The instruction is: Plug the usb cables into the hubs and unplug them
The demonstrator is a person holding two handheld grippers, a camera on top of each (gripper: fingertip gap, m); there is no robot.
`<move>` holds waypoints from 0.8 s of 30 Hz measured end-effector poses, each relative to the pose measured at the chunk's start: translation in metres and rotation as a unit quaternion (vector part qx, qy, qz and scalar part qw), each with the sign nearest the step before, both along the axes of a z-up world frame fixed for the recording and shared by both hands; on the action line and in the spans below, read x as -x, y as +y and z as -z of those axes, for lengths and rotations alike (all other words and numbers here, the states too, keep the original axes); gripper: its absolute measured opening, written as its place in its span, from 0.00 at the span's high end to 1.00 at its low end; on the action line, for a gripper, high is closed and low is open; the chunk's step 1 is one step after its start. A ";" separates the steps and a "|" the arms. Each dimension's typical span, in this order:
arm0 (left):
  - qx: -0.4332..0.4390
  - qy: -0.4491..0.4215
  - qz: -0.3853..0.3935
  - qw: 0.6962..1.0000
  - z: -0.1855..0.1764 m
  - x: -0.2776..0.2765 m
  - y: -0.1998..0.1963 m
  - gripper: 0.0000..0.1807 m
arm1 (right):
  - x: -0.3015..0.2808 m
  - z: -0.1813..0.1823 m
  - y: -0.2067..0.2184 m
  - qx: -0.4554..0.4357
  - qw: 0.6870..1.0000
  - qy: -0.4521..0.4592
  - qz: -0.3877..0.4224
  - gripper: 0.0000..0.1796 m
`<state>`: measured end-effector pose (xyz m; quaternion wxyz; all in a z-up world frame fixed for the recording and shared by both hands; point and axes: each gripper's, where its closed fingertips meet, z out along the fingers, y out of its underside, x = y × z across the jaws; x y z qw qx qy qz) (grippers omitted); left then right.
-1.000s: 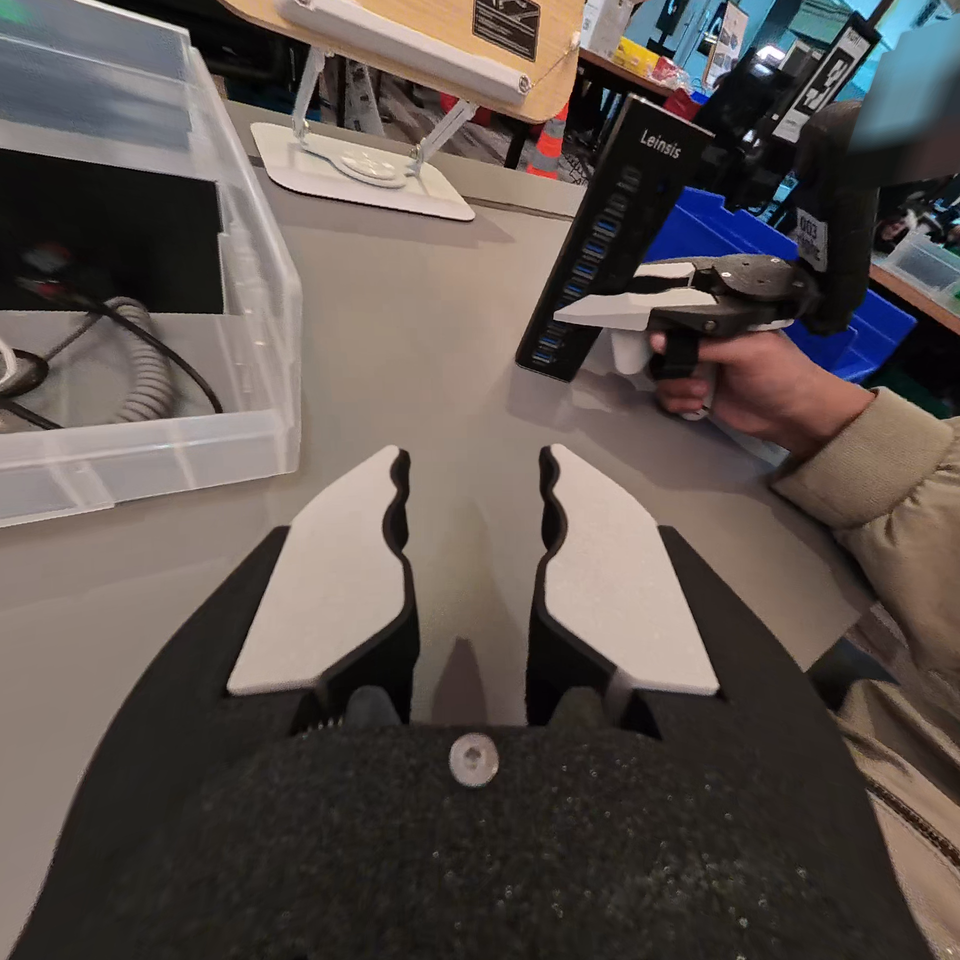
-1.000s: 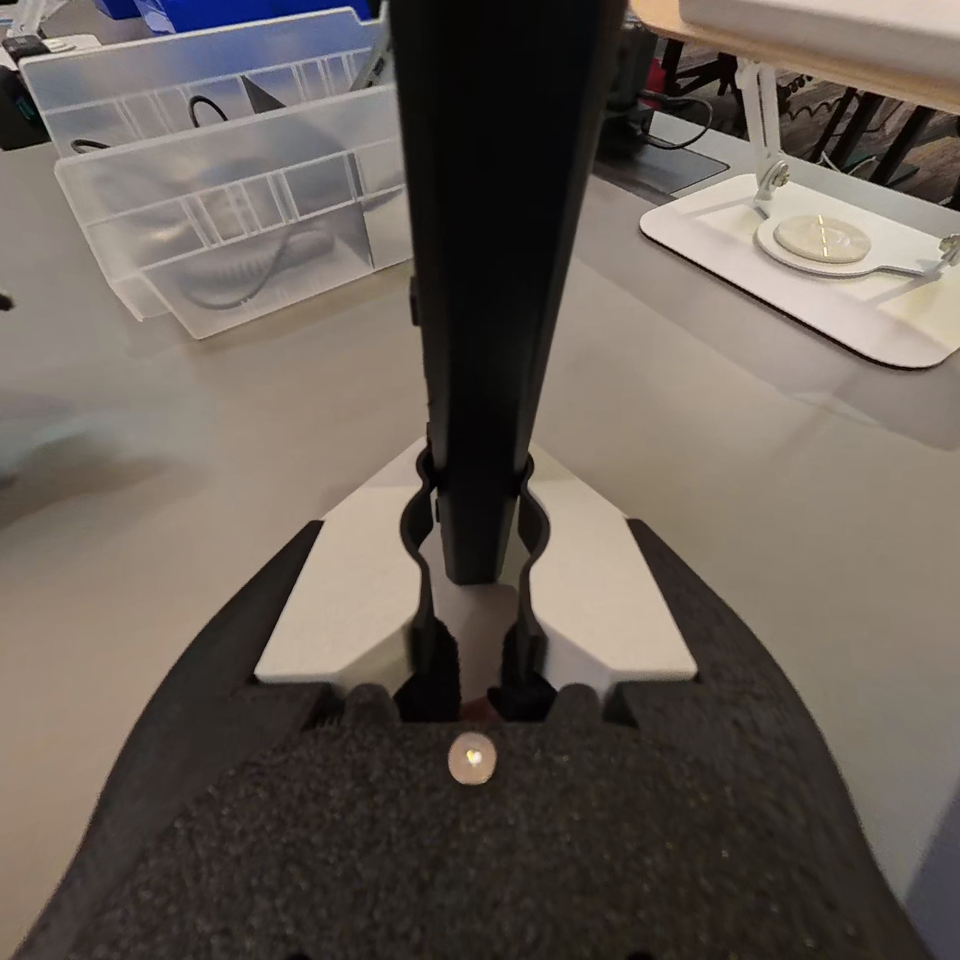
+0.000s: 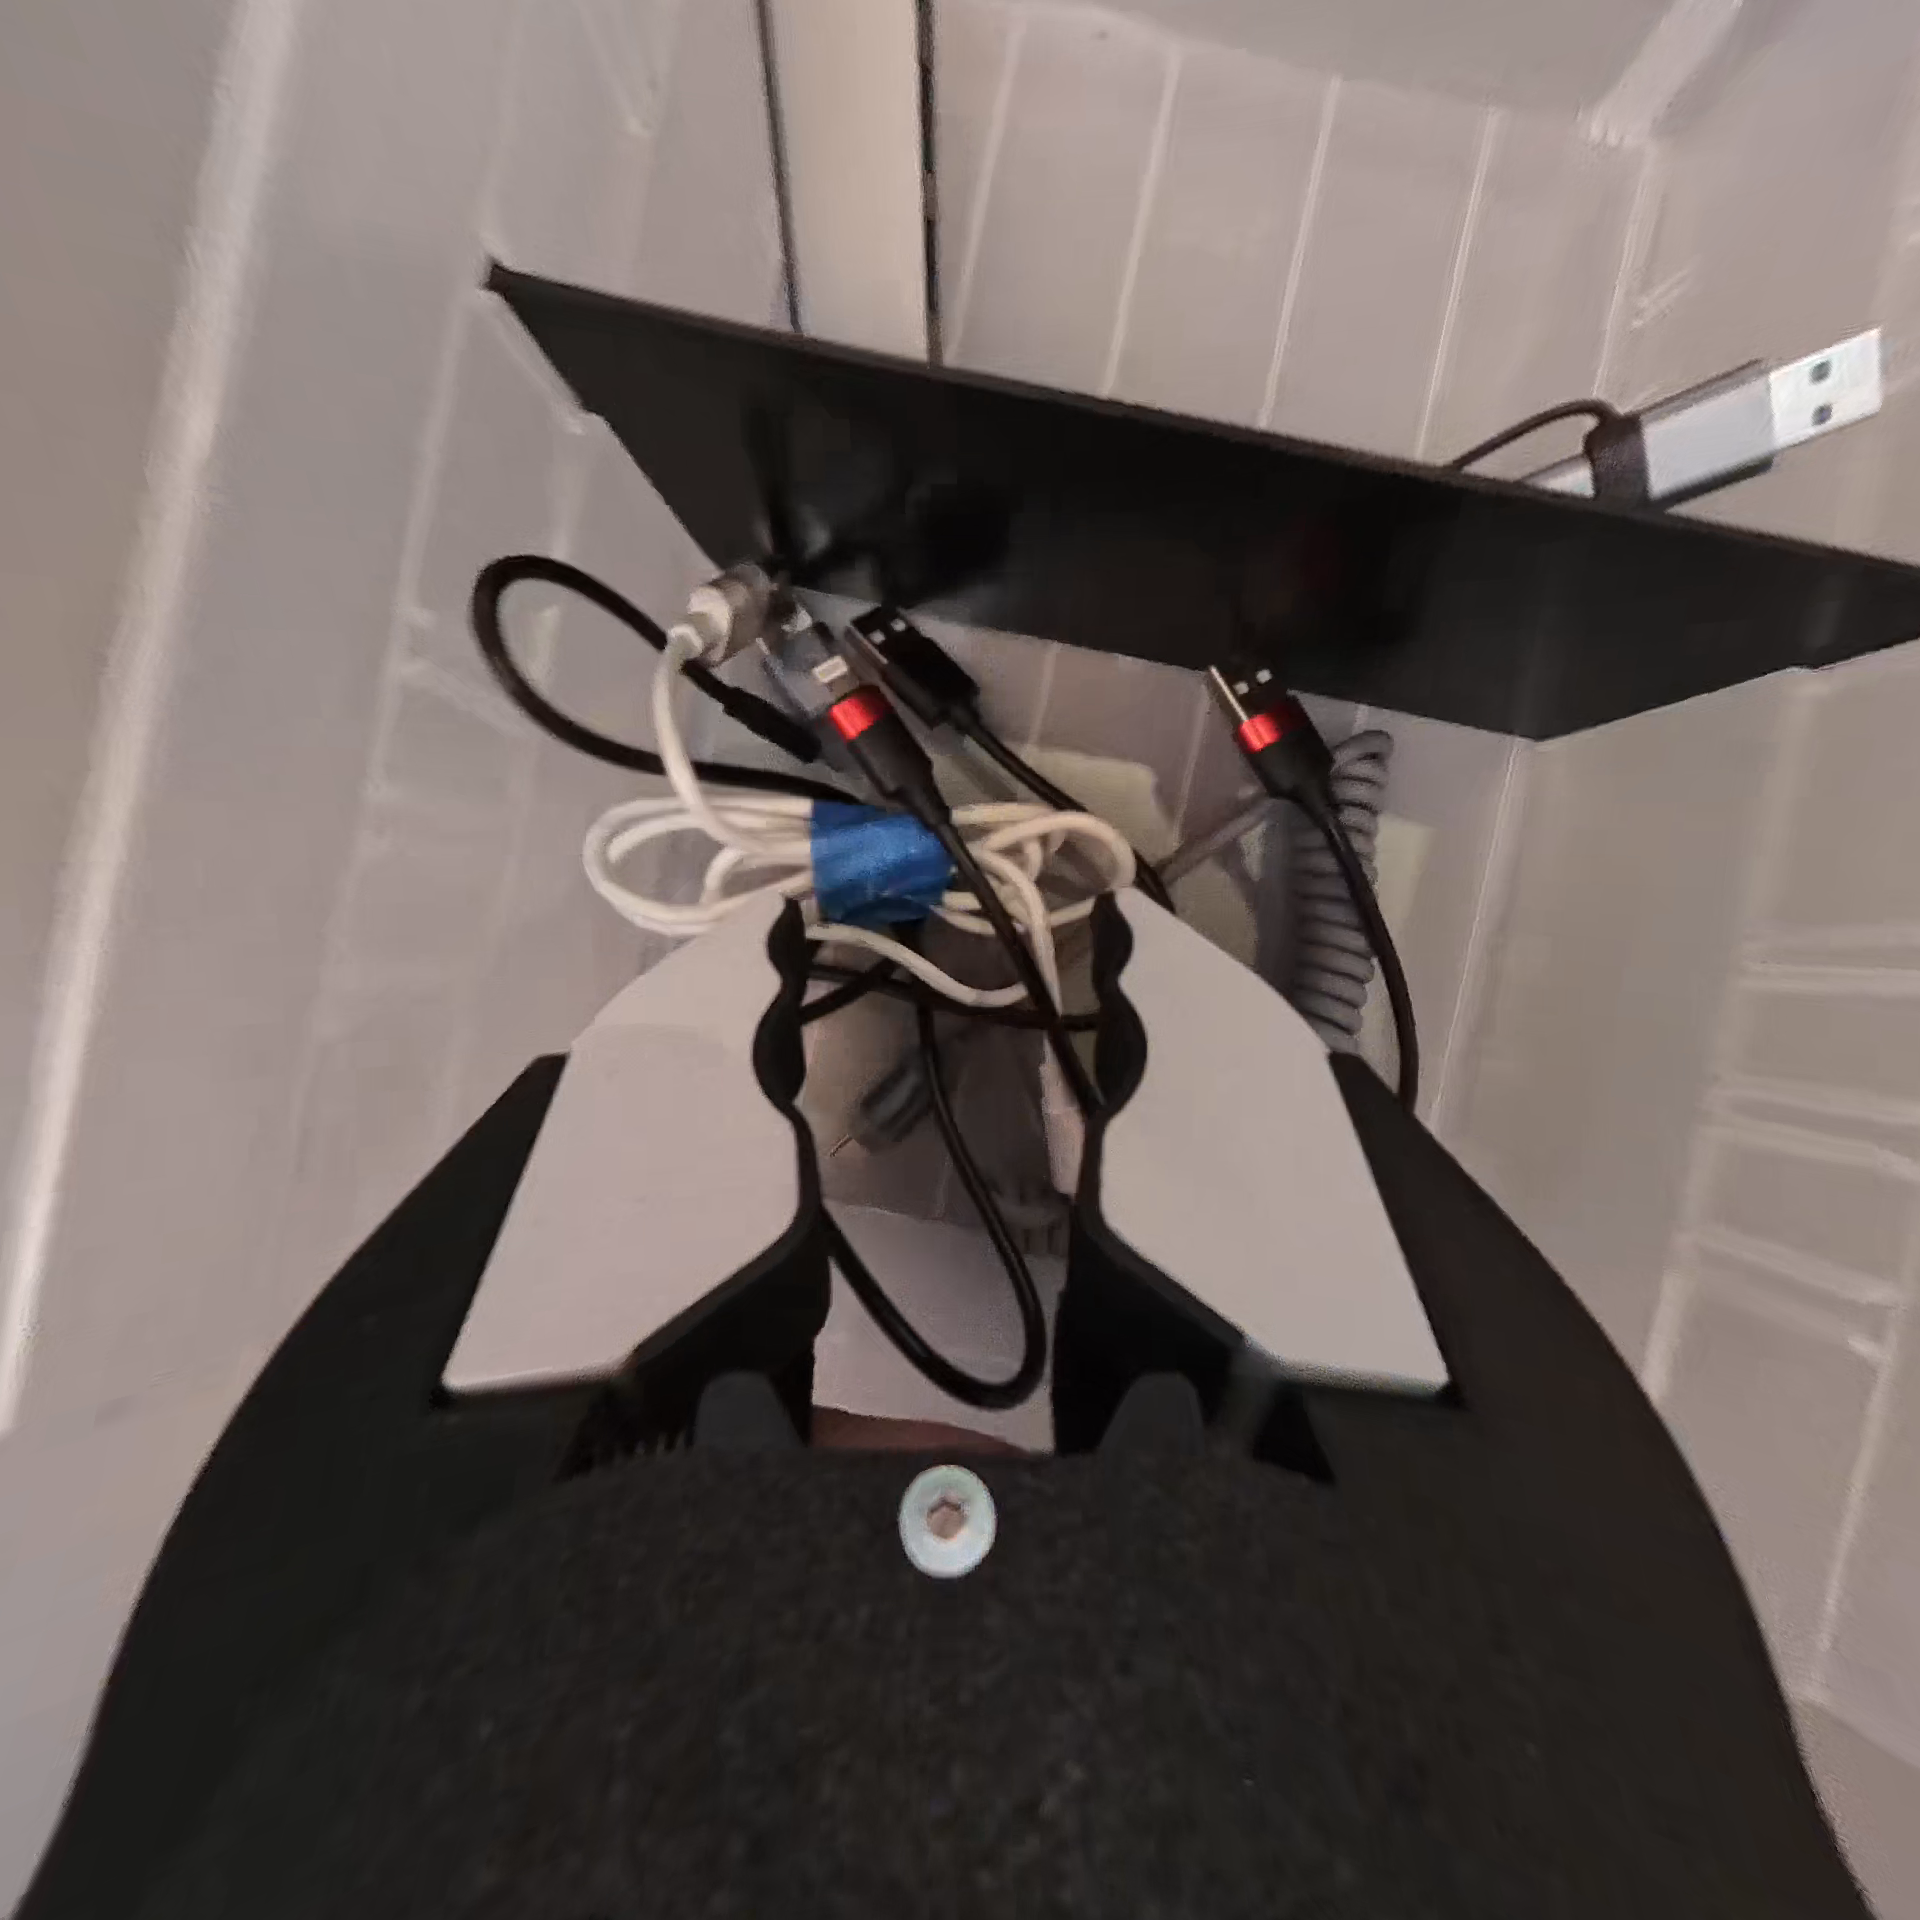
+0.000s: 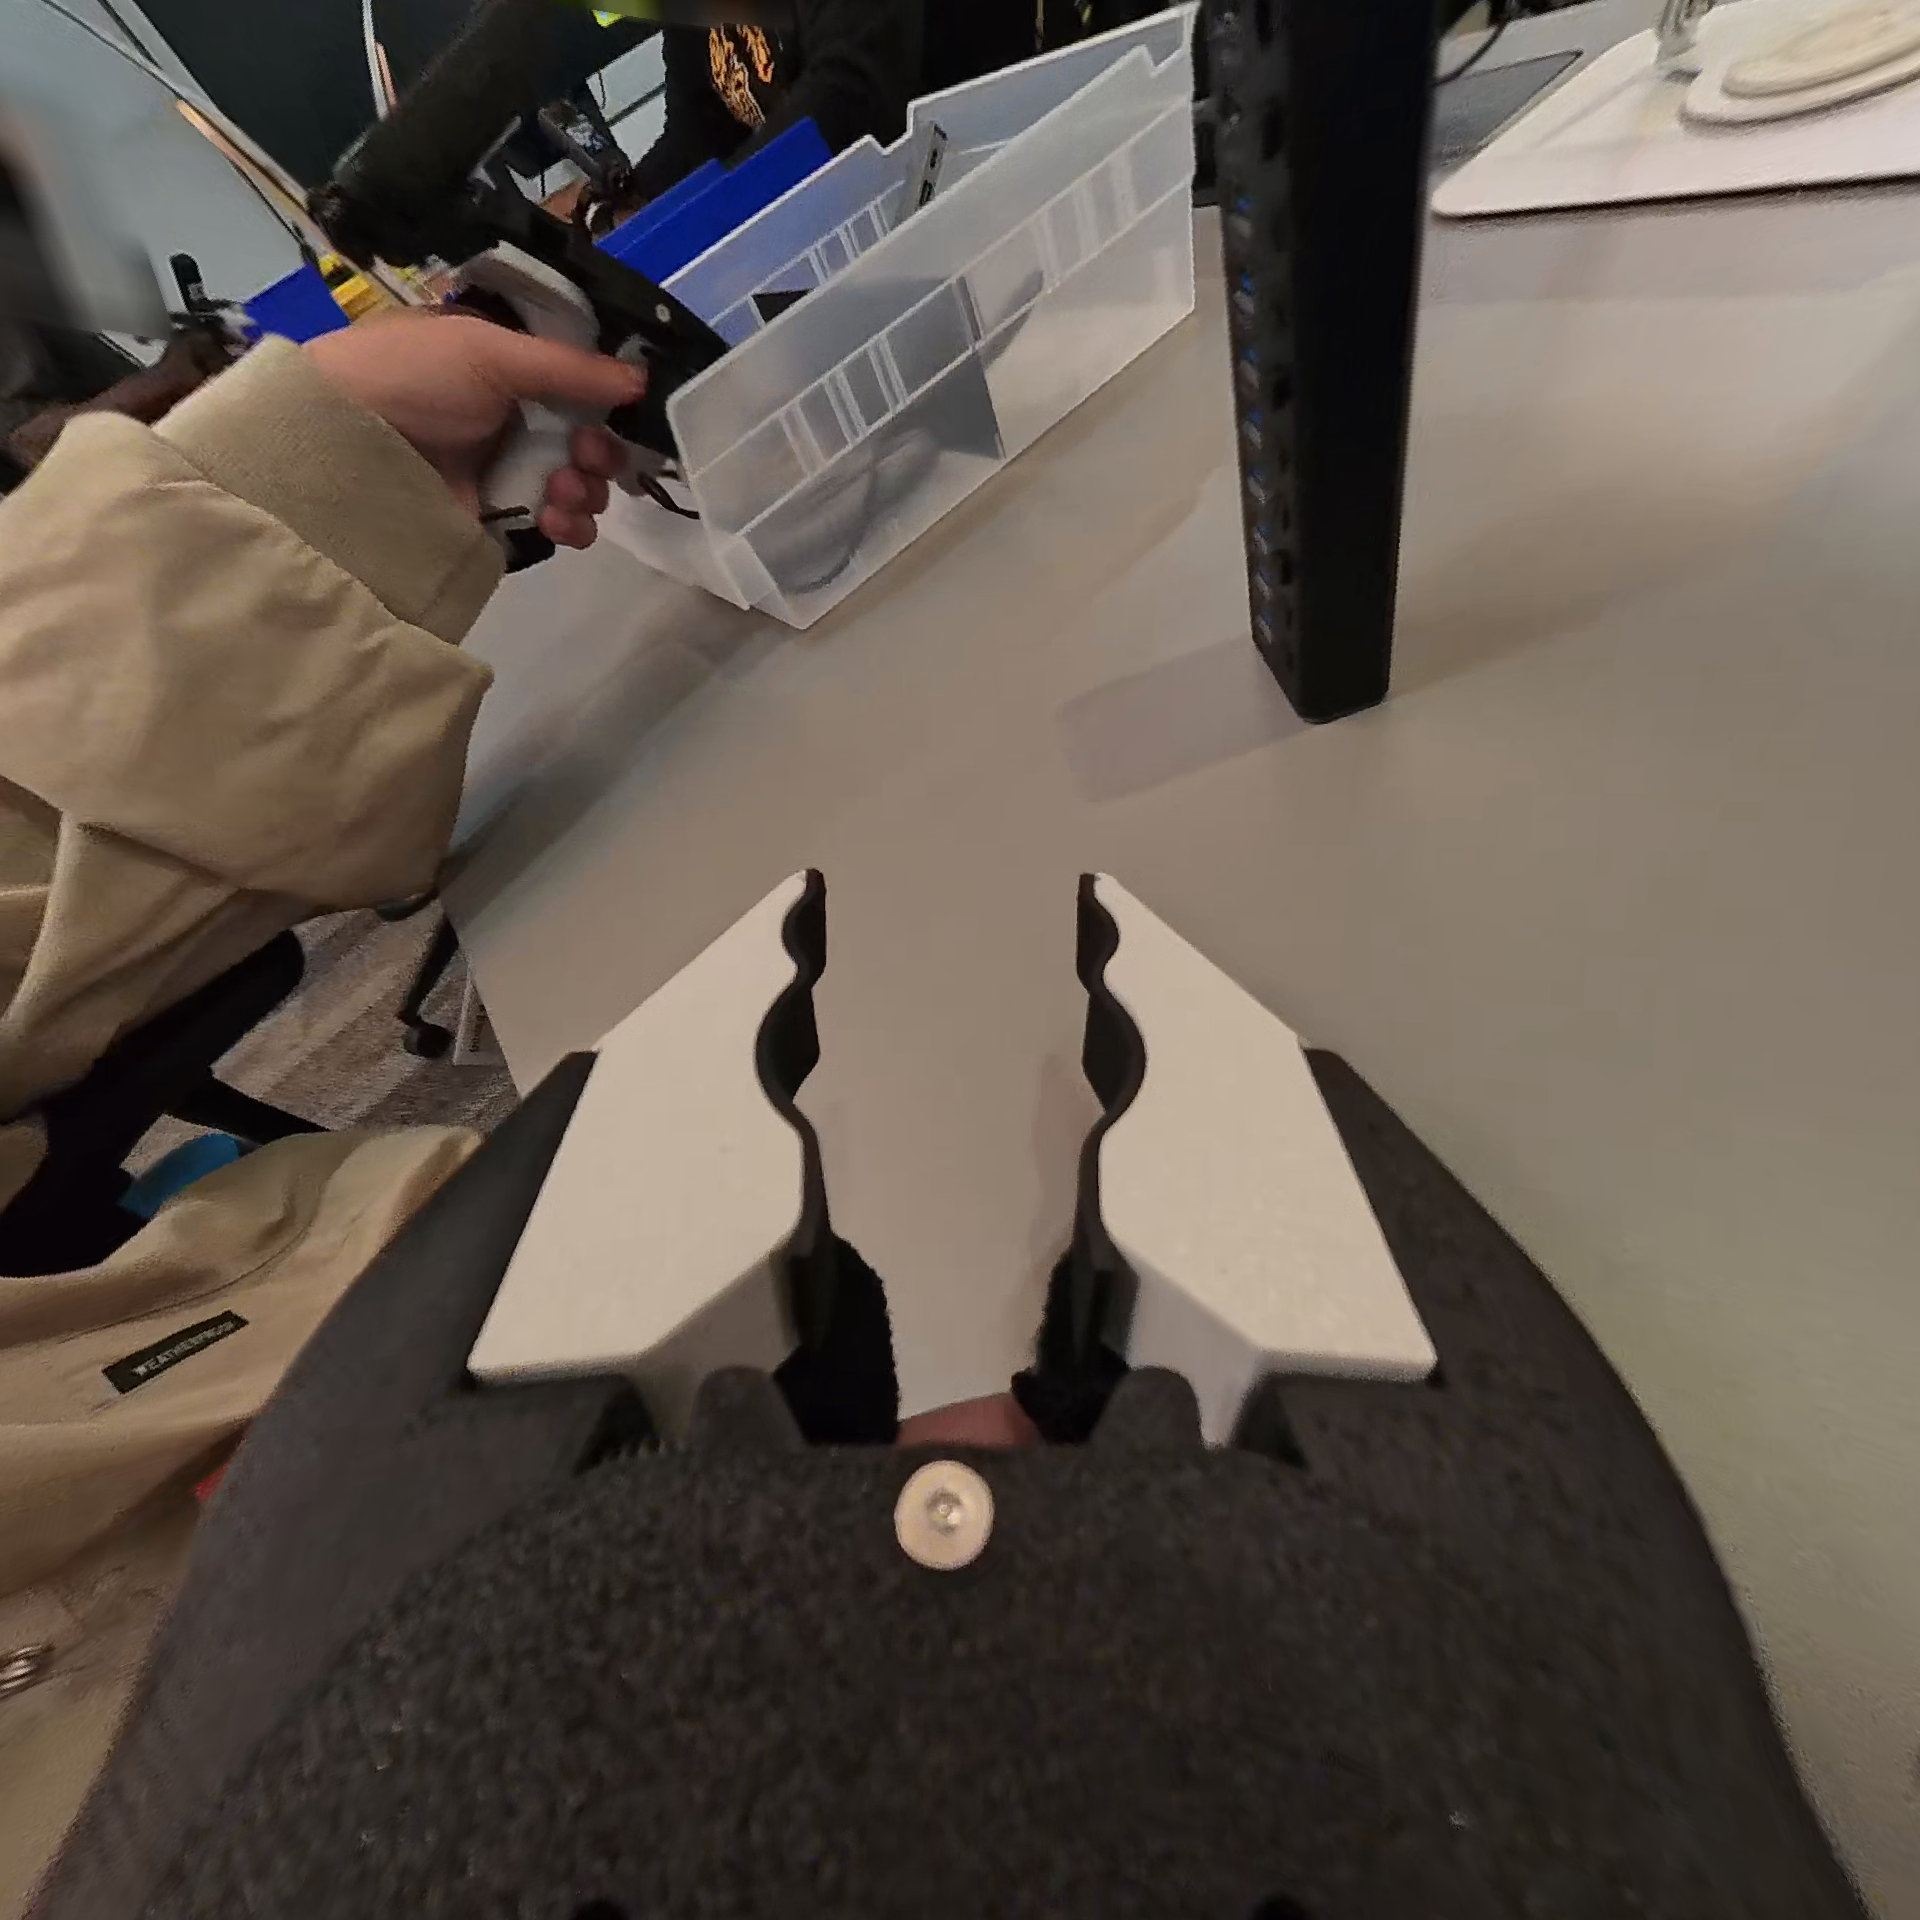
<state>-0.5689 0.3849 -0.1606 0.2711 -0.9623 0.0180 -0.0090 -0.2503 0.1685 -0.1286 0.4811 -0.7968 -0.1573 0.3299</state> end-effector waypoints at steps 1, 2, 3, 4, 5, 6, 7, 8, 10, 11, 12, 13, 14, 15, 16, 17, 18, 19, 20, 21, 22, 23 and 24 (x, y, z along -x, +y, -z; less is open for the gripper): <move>0.010 -0.003 0.005 1.000 0.002 0.000 0.000 0.70 | 0.001 0.000 0.000 0.005 1.000 0.006 -0.001 0.73; 0.013 0.003 0.009 1.000 0.002 0.000 0.000 0.71 | 0.002 0.001 -0.001 0.008 1.000 0.010 -0.004 0.73; 0.010 0.009 0.015 1.000 0.000 0.001 0.000 0.73 | 0.003 0.001 -0.001 0.010 1.000 0.010 -0.006 0.73; 0.005 0.013 0.017 1.000 -0.003 0.001 0.000 0.74 | 0.003 0.002 -0.002 0.009 1.000 0.007 -0.008 0.73; -0.003 0.017 0.015 1.000 -0.008 0.002 0.000 0.74 | 0.004 0.002 -0.002 0.008 1.000 0.002 -0.009 0.73; -0.017 0.020 0.013 1.000 -0.015 0.001 -0.001 0.74 | 0.005 0.003 -0.003 0.007 1.000 -0.002 -0.010 0.73; -0.032 0.020 0.014 0.999 -0.022 -0.001 -0.001 0.75 | 0.006 0.004 -0.003 0.006 1.000 -0.004 -0.012 0.73; -0.039 0.012 0.018 0.999 -0.026 -0.006 -0.001 0.76 | 0.007 0.004 -0.004 0.007 1.000 -0.005 -0.015 0.73; -0.019 -0.018 0.034 0.999 -0.021 -0.019 -0.004 0.76 | 0.009 0.006 -0.005 0.010 1.000 -0.006 -0.020 0.73; 0.007 -0.022 0.036 0.999 -0.011 -0.021 -0.006 0.76 | 0.010 0.006 -0.005 0.012 1.000 -0.006 -0.023 0.73; 0.034 -0.017 0.034 0.999 0.000 -0.020 -0.009 0.76 | 0.013 0.007 -0.007 0.014 0.999 -0.003 -0.030 0.73; 0.048 -0.010 0.028 0.998 0.008 -0.017 -0.009 0.78 | 0.017 0.006 -0.010 0.021 0.999 0.009 -0.043 0.73; 0.049 -0.016 0.022 0.998 0.011 -0.015 -0.009 0.89 | 0.022 0.003 -0.013 0.030 0.998 0.031 -0.055 0.73; 0.044 -0.035 0.015 0.998 0.012 -0.017 -0.009 0.95 | 0.024 -0.001 -0.015 0.038 0.996 0.056 -0.062 0.73; 0.034 -0.055 0.010 0.998 0.008 -0.019 -0.008 0.96 | 0.026 -0.004 -0.016 0.045 0.994 0.078 -0.064 0.73; 0.022 -0.067 0.007 0.997 0.002 -0.019 -0.008 0.97 | 0.026 -0.006 -0.016 0.050 0.992 0.091 -0.067 0.73; 0.007 -0.075 0.007 0.997 -0.007 -0.019 -0.007 0.98 | 0.025 -0.006 -0.016 0.054 0.991 0.097 -0.069 0.73; -0.014 -0.085 0.007 0.996 -0.019 -0.018 -0.005 0.98 | 0.024 -0.006 -0.015 0.056 0.991 0.099 -0.067 0.73; -0.037 -0.097 0.006 0.995 -0.033 -0.018 -0.005 0.98 | 0.022 -0.005 -0.014 0.057 0.991 0.100 -0.064 0.73; -0.057 -0.110 0.008 0.992 -0.048 -0.018 -0.005 0.98 | 0.020 -0.006 -0.013 0.056 0.991 0.102 -0.062 0.73; -0.079 -0.126 0.018 0.989 -0.064 -0.021 -0.006 0.98 | 0.019 -0.007 -0.013 0.055 0.991 0.105 -0.060 0.73; -0.105 -0.149 0.035 0.983 -0.083 -0.026 -0.008 0.98 | 0.019 -0.008 -0.012 0.055 0.991 0.107 -0.059 0.73; -0.129 -0.173 0.055 0.975 -0.102 -0.034 -0.013 0.98 | 0.019 -0.008 -0.012 0.055 0.991 0.107 -0.058 0.73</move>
